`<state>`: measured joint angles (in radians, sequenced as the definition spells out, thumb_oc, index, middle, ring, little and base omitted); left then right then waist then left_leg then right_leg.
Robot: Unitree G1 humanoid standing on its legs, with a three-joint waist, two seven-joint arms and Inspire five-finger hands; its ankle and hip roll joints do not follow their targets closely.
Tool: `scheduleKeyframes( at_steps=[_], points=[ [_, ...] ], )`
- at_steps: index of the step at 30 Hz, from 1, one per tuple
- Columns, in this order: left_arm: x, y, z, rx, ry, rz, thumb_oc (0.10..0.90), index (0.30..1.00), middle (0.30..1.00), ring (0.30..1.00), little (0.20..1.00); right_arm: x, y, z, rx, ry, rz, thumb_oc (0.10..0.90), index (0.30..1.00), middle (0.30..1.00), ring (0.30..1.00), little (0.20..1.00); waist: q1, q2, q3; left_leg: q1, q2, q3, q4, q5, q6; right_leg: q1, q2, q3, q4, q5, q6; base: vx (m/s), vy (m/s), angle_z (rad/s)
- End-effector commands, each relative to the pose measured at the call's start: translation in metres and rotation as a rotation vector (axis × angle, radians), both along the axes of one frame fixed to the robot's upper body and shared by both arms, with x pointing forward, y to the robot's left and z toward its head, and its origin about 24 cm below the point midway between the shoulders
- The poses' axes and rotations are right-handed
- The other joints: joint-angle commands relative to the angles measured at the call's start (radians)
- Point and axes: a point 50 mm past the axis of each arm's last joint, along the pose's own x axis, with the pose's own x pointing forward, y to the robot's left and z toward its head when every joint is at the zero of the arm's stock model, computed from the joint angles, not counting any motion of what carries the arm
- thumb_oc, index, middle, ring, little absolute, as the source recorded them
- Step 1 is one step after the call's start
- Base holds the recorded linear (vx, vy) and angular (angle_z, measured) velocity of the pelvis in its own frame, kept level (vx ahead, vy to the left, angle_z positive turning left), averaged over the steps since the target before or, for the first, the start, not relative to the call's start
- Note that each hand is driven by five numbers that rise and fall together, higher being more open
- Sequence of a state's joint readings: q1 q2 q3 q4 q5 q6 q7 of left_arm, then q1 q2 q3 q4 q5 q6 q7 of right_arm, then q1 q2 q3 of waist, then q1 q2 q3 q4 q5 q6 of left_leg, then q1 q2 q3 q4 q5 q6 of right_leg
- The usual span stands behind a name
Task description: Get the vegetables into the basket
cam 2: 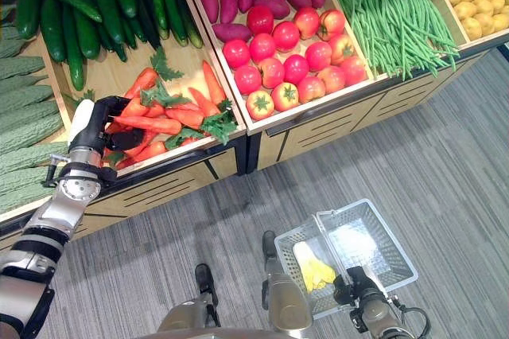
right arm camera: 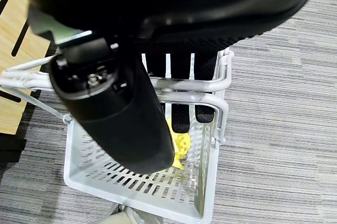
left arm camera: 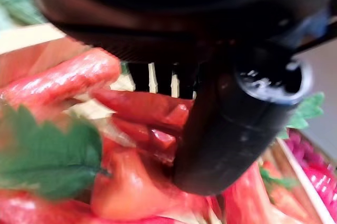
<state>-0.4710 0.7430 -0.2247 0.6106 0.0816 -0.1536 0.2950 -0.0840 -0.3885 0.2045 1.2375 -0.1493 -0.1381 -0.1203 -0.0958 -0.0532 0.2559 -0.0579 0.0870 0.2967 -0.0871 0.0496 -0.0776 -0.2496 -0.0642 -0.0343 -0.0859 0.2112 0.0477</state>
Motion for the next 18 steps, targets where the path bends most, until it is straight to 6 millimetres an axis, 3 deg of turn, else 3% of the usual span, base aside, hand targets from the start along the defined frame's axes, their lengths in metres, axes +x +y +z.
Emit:
scheduleKeyframes(
  at_steps=[1, 7, 10, 12, 14, 18],
  points=[
    [0.007, 0.010, 0.029, 0.106, -0.072, 0.017, 0.400, 0.300, 0.300, 0.300, 0.300, -0.005, -0.004, 0.000, -0.030, 0.019, 0.028, 0.400, 0.300, 0.300, 0.300, 0.300, 0.001, -0.030, -0.040, -0.060, 0.029, -0.051, 0.000, 0.042, -0.032, -0.003, -0.096, 0.046, 0.036, -0.020, 0.122, 0.00, 0.012, -0.03],
    [0.009, 0.011, 0.040, 0.099, -0.143, 0.061, 0.400, 0.300, 0.300, 0.300, 0.300, -0.007, -0.003, -0.002, -0.032, 0.024, 0.022, 0.400, 0.300, 0.300, 0.300, 0.300, 0.004, -0.034, -0.046, -0.050, 0.027, -0.050, 0.000, 0.037, -0.031, 0.006, -0.095, 0.047, 0.038, -0.025, 0.120, 0.00, 0.000, 0.00],
    [0.012, 0.005, 0.065, 0.097, -0.291, 0.082, 0.400, 0.300, 0.300, 0.300, 0.300, -0.008, -0.001, -0.002, -0.035, 0.018, 0.020, 0.400, 0.300, 0.300, 0.300, 0.300, 0.005, -0.039, -0.057, -0.038, 0.028, -0.053, 0.000, 0.033, -0.032, 0.018, -0.097, 0.045, 0.039, -0.031, 0.119, 0.00, 0.000, 0.00],
    [0.012, 0.005, 0.064, 0.097, -0.291, 0.082, 0.400, 0.300, 0.300, 0.300, 0.300, -0.008, -0.002, -0.002, -0.035, 0.018, 0.020, 0.400, 0.300, 0.300, 0.300, 0.300, 0.005, -0.039, -0.057, -0.037, 0.028, -0.053, 0.000, 0.032, -0.032, 0.019, -0.097, 0.045, 0.039, -0.031, 0.119, 0.00, 0.000, 0.00],
    [0.009, -0.004, 0.079, -0.016, -0.429, 0.063, 0.400, 0.300, 0.300, 0.300, 0.300, -0.010, 0.001, -0.004, -0.034, 0.016, 0.019, 0.400, 0.300, 0.300, 0.300, 0.300, 0.007, -0.044, -0.069, -0.024, 0.029, -0.054, 0.000, 0.028, -0.032, 0.030, -0.097, 0.045, 0.039, -0.035, 0.119, 0.00, 0.000, 0.00],
    [0.002, -0.019, 0.084, -0.196, -0.536, 0.004, 0.400, 0.300, 0.300, 0.300, 0.300, -0.015, 0.001, -0.005, -0.036, 0.032, 0.010, 0.400, 0.300, 0.300, 0.300, 0.300, 0.006, -0.041, -0.085, -0.008, 0.028, -0.053, 0.000, 0.021, -0.031, 0.049, -0.099, 0.042, 0.034, -0.037, 0.116, 0.00, 0.000, 0.00]
  ],
)
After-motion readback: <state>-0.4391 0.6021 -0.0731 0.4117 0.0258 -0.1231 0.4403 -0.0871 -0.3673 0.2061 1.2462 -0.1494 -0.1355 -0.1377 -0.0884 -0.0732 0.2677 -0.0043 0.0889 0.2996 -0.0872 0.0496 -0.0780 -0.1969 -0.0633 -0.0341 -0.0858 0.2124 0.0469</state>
